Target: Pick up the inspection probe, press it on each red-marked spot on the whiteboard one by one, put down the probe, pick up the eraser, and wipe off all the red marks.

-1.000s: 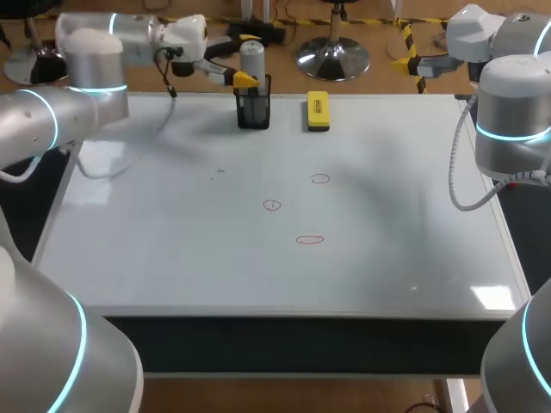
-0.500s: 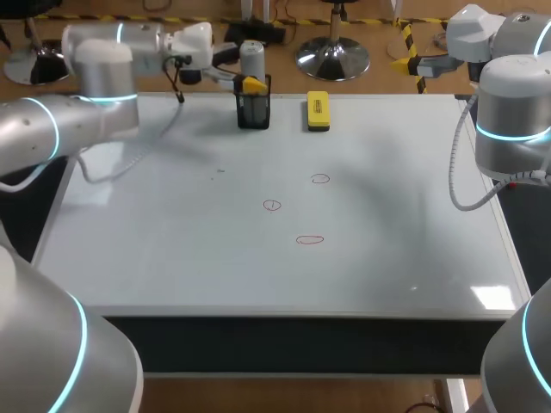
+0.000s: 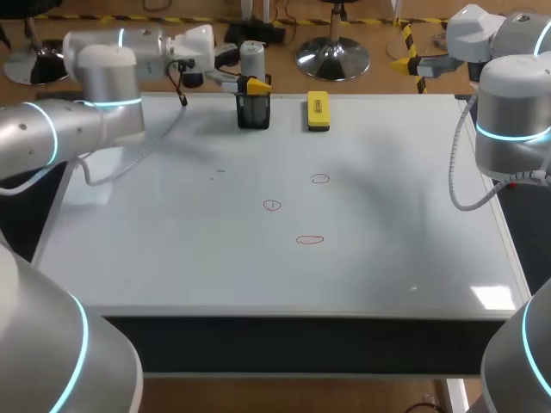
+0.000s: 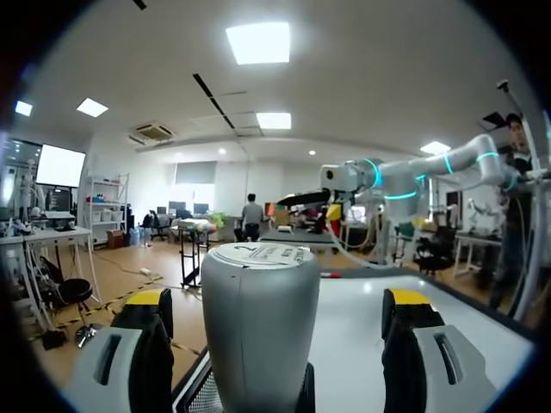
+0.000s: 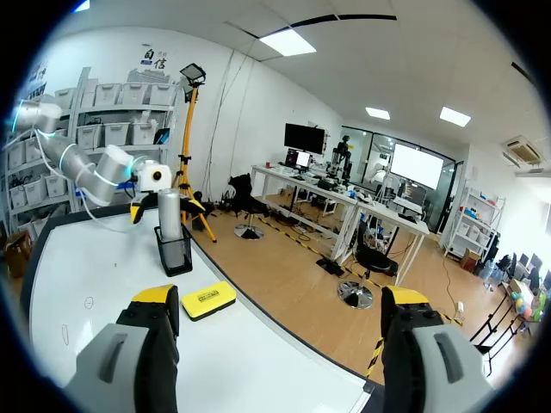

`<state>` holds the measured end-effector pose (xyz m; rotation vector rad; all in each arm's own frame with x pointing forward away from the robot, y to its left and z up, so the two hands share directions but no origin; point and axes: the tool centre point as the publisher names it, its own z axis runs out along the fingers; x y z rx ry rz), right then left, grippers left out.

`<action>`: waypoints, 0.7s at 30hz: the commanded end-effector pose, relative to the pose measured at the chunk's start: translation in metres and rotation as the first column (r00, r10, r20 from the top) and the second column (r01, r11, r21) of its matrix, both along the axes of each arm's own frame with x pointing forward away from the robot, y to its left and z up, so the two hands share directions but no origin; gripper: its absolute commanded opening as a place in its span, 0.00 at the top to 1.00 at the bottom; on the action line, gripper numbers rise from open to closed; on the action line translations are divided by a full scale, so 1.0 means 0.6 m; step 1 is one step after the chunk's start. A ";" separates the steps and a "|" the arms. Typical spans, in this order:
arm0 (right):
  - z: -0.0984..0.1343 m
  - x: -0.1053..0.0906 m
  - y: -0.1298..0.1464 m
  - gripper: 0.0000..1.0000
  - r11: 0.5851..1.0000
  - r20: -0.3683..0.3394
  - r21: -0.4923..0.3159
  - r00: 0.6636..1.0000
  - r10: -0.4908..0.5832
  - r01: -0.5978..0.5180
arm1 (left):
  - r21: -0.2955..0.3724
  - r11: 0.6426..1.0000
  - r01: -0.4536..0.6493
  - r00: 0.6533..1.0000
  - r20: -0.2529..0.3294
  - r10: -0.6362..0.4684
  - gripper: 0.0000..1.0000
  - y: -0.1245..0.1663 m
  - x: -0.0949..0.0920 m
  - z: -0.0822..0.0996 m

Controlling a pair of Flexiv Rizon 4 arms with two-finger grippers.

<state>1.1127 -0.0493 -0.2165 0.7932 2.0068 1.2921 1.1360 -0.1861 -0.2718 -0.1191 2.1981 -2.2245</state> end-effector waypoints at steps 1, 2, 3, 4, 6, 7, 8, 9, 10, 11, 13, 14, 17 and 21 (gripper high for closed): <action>0.000 0.001 -0.001 0.00 1.000 -0.001 -0.001 1.000 0.001 -0.001 | -0.001 1.000 -0.024 1.000 0.004 0.024 0.00 0.002 -0.006 0.002; 0.000 0.001 -0.001 0.00 1.000 -0.001 -0.001 1.000 0.001 -0.001 | 0.000 1.000 -0.024 1.000 0.004 0.024 0.00 0.003 -0.005 0.002; 0.000 0.001 -0.001 0.00 1.000 -0.001 -0.001 1.000 0.001 -0.001 | -0.001 1.000 -0.020 1.000 0.006 0.020 0.00 0.004 -0.005 0.002; 0.000 0.001 -0.001 0.00 1.000 -0.001 -0.001 1.000 0.001 -0.001 | -0.001 1.000 -0.019 1.000 0.007 0.019 0.00 0.005 -0.004 0.002; 0.000 0.001 -0.001 0.00 1.000 -0.001 -0.001 1.000 0.001 -0.001 | -0.001 1.000 -0.018 1.000 0.006 0.018 0.00 0.009 -0.003 0.001; 0.000 0.001 -0.001 0.00 1.000 -0.001 -0.001 1.000 0.001 -0.001 | -0.002 1.000 -0.017 1.000 0.006 0.017 0.00 0.010 -0.003 0.001; 0.000 0.001 -0.001 0.00 1.000 -0.001 -0.001 1.000 0.001 -0.001 | -0.001 1.000 -0.015 1.000 0.006 0.015 0.02 0.010 -0.003 0.001; 0.000 0.001 -0.001 0.00 1.000 -0.001 -0.001 1.000 0.001 -0.001 | -0.001 1.000 -0.014 1.000 0.006 0.014 0.04 0.011 -0.003 0.000; 0.000 0.001 -0.001 0.00 1.000 -0.001 -0.001 1.000 0.001 -0.001 | -0.001 1.000 -0.013 1.000 0.006 0.013 0.11 0.011 -0.003 0.000; 0.000 0.001 -0.001 0.00 1.000 -0.001 -0.001 1.000 0.001 -0.001 | -0.001 1.000 -0.008 1.000 0.005 0.008 0.18 0.011 -0.003 0.000; 0.000 0.001 -0.001 0.00 1.000 -0.001 -0.001 1.000 0.001 -0.001 | -0.002 1.000 -0.005 1.000 0.005 0.005 0.51 0.011 -0.002 -0.001; 0.000 0.001 -0.001 0.00 1.000 -0.001 -0.001 1.000 0.001 -0.001 | -0.004 1.000 -0.002 1.000 0.005 0.002 0.57 0.011 -0.002 -0.001; 0.000 0.001 -0.001 0.00 1.000 -0.001 -0.001 1.000 0.001 -0.001 | -0.005 1.000 0.005 1.000 0.005 -0.005 0.65 0.010 -0.002 -0.001; 0.000 0.001 -0.001 0.00 1.000 -0.001 -0.001 1.000 0.001 -0.001 | -0.003 1.000 0.011 1.000 0.003 -0.011 0.78 0.010 -0.002 -0.003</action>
